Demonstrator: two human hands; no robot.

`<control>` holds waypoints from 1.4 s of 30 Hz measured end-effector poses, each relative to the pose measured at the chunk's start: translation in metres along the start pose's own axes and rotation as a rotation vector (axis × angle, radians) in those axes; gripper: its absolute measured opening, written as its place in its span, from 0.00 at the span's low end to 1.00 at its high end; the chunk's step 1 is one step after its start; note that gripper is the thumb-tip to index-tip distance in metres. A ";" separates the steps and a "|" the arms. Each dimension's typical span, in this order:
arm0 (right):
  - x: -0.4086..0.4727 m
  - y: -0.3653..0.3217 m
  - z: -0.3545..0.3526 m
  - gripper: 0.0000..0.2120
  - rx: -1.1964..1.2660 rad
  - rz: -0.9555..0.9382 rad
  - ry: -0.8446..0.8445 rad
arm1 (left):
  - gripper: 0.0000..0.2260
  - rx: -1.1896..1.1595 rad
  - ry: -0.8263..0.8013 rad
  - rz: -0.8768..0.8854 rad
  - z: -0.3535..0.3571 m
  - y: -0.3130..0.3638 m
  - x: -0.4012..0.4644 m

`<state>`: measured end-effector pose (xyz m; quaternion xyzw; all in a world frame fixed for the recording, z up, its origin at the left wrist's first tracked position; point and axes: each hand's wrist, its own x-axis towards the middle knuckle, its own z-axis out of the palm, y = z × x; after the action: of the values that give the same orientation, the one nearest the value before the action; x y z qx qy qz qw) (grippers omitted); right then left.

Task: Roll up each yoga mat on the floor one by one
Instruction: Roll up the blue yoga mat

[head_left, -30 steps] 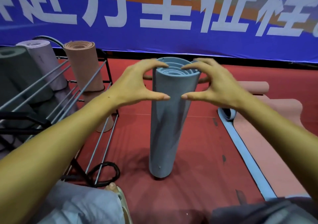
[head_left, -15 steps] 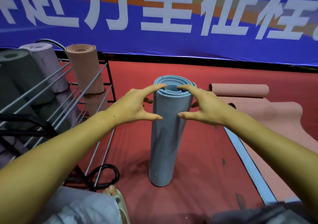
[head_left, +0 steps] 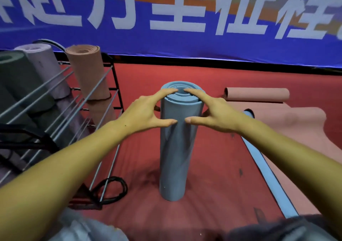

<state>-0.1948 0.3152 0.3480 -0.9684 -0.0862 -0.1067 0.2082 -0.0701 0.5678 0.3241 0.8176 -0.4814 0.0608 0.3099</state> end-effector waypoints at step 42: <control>-0.074 0.040 0.268 0.33 0.178 0.415 -0.067 | 0.17 -0.029 -0.327 -1.116 0.224 -0.202 -0.247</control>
<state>-0.2117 0.3836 0.0759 -0.9462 0.0989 -0.0216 0.3072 -0.0784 0.6958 -0.0445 0.9420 -0.0201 -0.2455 0.2279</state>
